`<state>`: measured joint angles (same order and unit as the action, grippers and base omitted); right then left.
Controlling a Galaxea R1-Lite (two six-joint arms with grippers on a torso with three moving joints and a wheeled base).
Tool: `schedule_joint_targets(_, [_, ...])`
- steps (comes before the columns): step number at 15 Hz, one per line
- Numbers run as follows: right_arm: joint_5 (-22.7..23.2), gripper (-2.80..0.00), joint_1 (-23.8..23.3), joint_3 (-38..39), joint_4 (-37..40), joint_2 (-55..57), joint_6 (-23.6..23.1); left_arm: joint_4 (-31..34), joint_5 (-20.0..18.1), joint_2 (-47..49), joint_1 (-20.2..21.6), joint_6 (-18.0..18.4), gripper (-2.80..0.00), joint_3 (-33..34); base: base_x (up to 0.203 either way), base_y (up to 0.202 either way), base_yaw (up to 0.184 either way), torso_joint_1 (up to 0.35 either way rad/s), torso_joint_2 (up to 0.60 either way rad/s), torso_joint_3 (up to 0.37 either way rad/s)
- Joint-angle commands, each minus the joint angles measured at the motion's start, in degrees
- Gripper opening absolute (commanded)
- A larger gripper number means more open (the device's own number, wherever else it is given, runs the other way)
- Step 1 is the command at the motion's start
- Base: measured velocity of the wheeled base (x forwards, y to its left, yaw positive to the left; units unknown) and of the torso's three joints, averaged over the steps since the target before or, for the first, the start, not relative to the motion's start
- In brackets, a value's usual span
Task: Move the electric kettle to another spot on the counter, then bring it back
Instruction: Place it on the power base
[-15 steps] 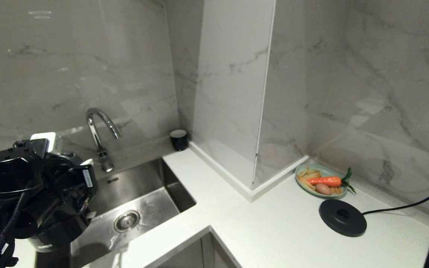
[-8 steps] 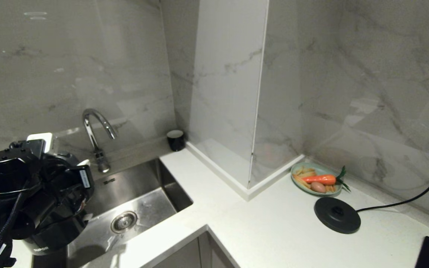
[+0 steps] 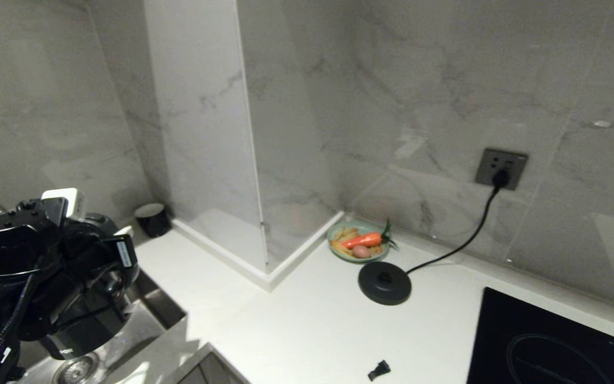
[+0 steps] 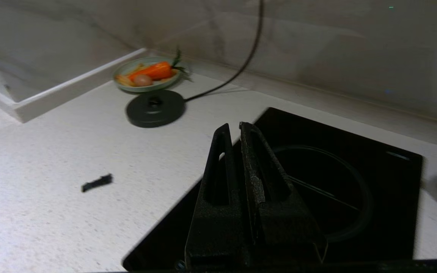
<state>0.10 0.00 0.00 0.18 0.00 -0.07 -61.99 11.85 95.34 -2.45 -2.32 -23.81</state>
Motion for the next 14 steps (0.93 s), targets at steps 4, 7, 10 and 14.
schedule_joint_targets(4, [0.0, -2.80, 0.0, 0.0, 0.0, 0.0, 0.0, -0.4, 0.1, 0.2, -0.1, -0.1, -2.80, -0.2, 0.002, 0.007, -0.115, 0.005, 0.00, 0.003])
schedule_joint_targets(7, [0.0, -2.80, 0.0, 0.0, 0.0, 0.0, 0.0, -0.4, 0.1, -0.1, -1.4, -0.1, -2.80, 0.0, 0.000, 0.000, 0.000, 0.000, 0.00, 0.000])
schedule_joint_targets(10, [0.0, -2.80, 0.0, 0.0, 0.0, 0.0, 0.0, -0.4, 0.0, -0.8, -2.8, -1.1, -2.80, 0.6, 0.000, 0.000, 0.000, 0.000, 0.00, 0.000])
schedule_joint_targets(14, [0.0, -2.80, 0.0, 0.0, 0.0, 0.0, 0.0, -0.3, 0.1, -1.2, -3.0, -1.1, -2.80, 0.6, 0.000, 0.000, 0.000, 0.000, 0.00, 0.000])
